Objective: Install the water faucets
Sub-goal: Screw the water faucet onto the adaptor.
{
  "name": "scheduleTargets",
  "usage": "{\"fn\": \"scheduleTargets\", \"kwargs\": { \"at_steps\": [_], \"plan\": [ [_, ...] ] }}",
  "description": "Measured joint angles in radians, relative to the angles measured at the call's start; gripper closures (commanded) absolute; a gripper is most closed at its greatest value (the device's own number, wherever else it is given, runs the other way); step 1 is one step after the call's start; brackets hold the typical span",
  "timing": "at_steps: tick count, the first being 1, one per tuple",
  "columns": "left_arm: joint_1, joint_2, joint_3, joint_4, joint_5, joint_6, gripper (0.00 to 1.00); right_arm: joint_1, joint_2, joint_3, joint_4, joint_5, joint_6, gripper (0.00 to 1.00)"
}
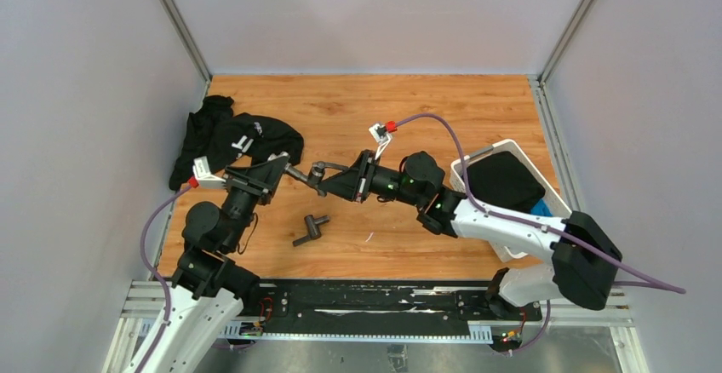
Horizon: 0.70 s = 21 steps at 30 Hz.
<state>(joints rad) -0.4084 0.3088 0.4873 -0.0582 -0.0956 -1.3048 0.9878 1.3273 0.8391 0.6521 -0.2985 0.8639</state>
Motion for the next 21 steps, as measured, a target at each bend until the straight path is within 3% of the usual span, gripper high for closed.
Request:
{"fn": "scheduleTargets", "kwargs": {
  "at_steps": [3,5,11,14,16,21],
  "plan": [
    [0.001,-0.033,-0.024,0.003,-0.029,0.024,1.0,-0.045,0.043,-0.043,0.084,-0.064,0.151,0.42],
    [0.0,-0.04,-0.023,0.002,-0.04,0.037,1.0,-0.064,0.045,-0.07,0.077,-0.077,0.193,0.33],
    [0.0,-0.024,0.022,-0.109,-0.062,0.048,1.0,-0.068,-0.127,-0.097,-0.142,-0.027,0.113,0.29],
    [0.0,0.004,0.082,-0.2,-0.077,0.039,1.0,-0.033,-0.255,-0.044,-0.33,0.091,-0.093,0.3],
    [0.0,0.037,0.137,-0.277,-0.087,0.025,1.0,0.053,-0.302,0.025,-0.424,0.228,-0.296,0.3],
    [0.0,0.182,0.305,-0.51,-0.097,0.0,1.0,0.39,-0.346,0.034,-0.369,0.511,-1.003,0.28]
  ]
}}
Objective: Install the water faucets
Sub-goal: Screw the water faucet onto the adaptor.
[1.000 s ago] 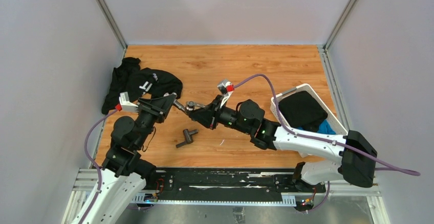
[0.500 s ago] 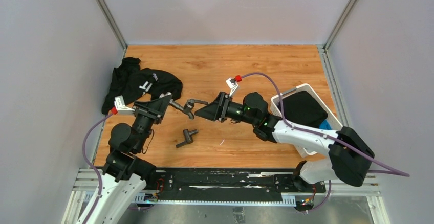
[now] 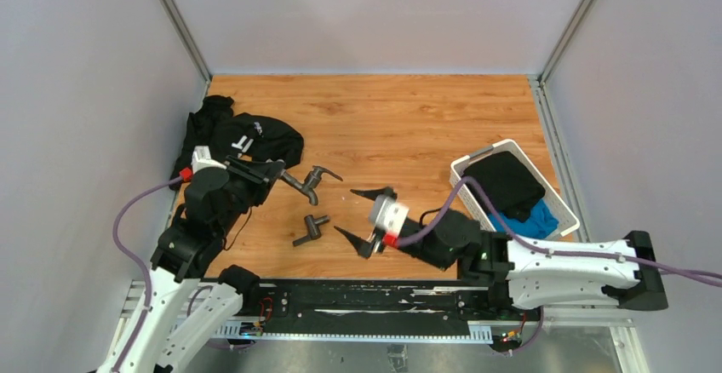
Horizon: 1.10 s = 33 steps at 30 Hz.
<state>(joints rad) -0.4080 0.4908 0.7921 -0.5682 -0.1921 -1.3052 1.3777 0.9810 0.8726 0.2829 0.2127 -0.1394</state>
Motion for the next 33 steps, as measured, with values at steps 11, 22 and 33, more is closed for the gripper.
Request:
{"fn": "scheduleTargets", "kwargs": {
  "at_steps": [11,22,33],
  "plan": [
    [0.0,0.172,0.14,-0.245,0.042,-0.005,1.0,0.167,0.294,-0.204,0.388,0.213,-1.056,0.19],
    [0.0,0.149,0.137,-0.25,0.05,-0.007,1.0,0.166,0.678,-0.184,0.893,0.271,-1.569,0.16],
    [0.0,0.143,0.122,-0.245,0.074,-0.002,1.0,0.121,0.781,-0.1,1.085,0.271,-1.69,0.43]
  ]
}}
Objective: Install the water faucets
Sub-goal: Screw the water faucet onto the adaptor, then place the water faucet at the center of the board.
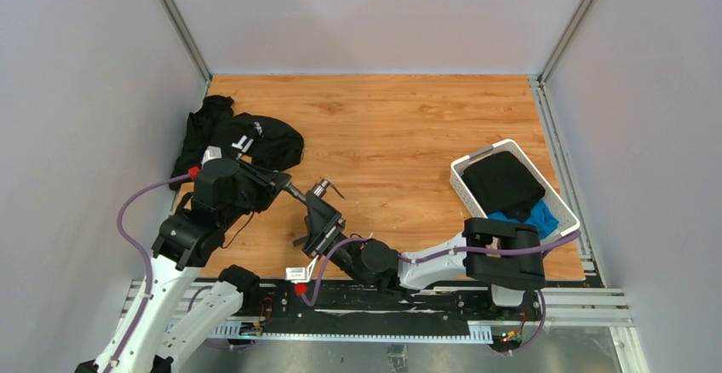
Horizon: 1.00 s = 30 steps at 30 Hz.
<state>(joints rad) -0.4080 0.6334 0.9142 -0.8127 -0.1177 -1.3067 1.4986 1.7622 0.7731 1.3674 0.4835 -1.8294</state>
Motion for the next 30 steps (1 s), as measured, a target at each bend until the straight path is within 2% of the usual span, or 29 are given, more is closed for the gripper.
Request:
{"fn": "scheduleTargets", "kwargs": {
  "at_steps": [4,13,14,15,16,24,30],
  "plan": [
    [0.0,-0.013,-0.01,0.019,0.003,-0.003,1.0,-0.016,0.013,0.002,0.014,0.0,0.014,0.58],
    [0.0,-0.023,-0.013,0.025,0.004,0.006,1.0,-0.02,0.044,0.016,0.026,0.017,0.061,0.82],
    [0.0,-0.023,-0.013,0.026,0.004,0.008,1.0,-0.02,0.041,0.019,0.018,0.021,0.084,0.87],
    [0.0,-0.023,-0.013,0.026,0.005,0.009,1.0,-0.02,0.036,0.021,0.009,0.022,0.106,0.97],
    [0.0,-0.023,-0.014,0.026,0.005,0.01,1.0,-0.02,0.025,0.021,-0.014,0.024,0.144,1.0],
    [-0.002,-0.031,-0.056,0.089,0.067,-0.051,1.0,-0.026,-0.258,0.045,-0.478,-0.037,0.674,1.0],
    [-0.002,-0.038,-0.068,0.089,0.084,-0.079,1.0,-0.069,-0.352,0.116,-0.74,-0.103,1.078,1.0]
  ]
}}
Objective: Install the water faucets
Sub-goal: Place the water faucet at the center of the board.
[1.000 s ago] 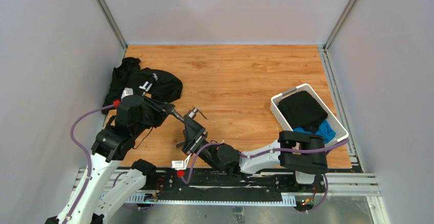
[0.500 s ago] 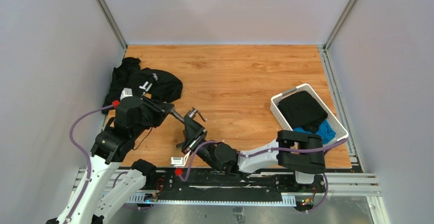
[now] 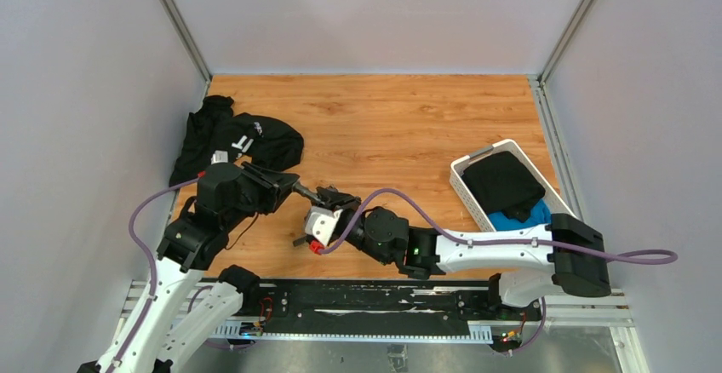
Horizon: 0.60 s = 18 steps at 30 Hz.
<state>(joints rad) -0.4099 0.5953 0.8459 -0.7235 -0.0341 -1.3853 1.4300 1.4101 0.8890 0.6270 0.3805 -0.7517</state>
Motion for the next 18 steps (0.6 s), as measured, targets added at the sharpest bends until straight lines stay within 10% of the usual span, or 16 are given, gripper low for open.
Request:
{"fn": "scheduleTargets", "kwargs": {
  "at_steps": [8,11,18],
  "plan": [
    [0.0,-0.021,-0.027,-0.01,-0.005,-0.001,0.97,-0.047,-0.026,0.01,-0.089,-0.067,0.287,1.0],
    [0.0,-0.021,-0.028,-0.013,-0.006,0.0,0.63,-0.05,-0.026,0.009,-0.088,-0.067,0.304,1.0],
    [0.0,-0.025,-0.039,0.053,-0.015,0.042,0.28,-0.09,-0.061,-0.019,-0.102,-0.102,0.391,1.0]
  ]
}}
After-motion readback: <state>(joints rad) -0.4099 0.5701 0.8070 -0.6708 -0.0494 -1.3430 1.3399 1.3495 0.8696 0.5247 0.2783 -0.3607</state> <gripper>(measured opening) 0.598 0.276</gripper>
